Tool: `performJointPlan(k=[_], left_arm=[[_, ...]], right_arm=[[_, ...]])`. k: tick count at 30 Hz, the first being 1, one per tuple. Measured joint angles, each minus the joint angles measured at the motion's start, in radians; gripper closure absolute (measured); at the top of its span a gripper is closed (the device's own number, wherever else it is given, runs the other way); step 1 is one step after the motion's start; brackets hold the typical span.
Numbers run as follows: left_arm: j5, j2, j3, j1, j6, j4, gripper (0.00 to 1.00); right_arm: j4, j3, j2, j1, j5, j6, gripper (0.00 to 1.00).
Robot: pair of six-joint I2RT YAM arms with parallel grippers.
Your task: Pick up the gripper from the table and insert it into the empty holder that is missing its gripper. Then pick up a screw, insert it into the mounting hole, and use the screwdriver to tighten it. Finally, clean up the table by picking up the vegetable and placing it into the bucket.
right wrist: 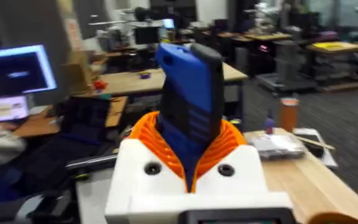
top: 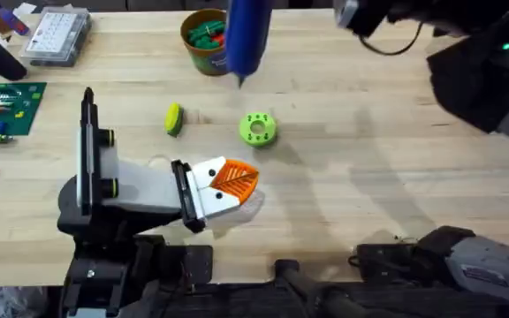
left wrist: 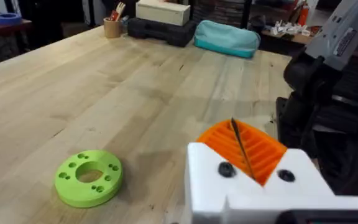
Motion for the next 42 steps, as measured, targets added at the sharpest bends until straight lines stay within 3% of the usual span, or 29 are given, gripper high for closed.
performJointPlan(k=[9,24,42], left_arm=[[0.0,0.0,0.0,0.0,0.0,0.0,0.996],[0.0,0.0,0.0,0.0,0.0,0.0,0.996],[0.0,0.0,0.0,0.0,0.0,0.0,0.996]], right_arm=[[0.161,-0.1,0.0,0.088,-0.039,0.012,0.984],[0.185,-0.114,0.012,0.242,-0.092,-0.012,0.984],[0.185,-0.114,0.058,0.265,-0.193,-0.122,0.985]])
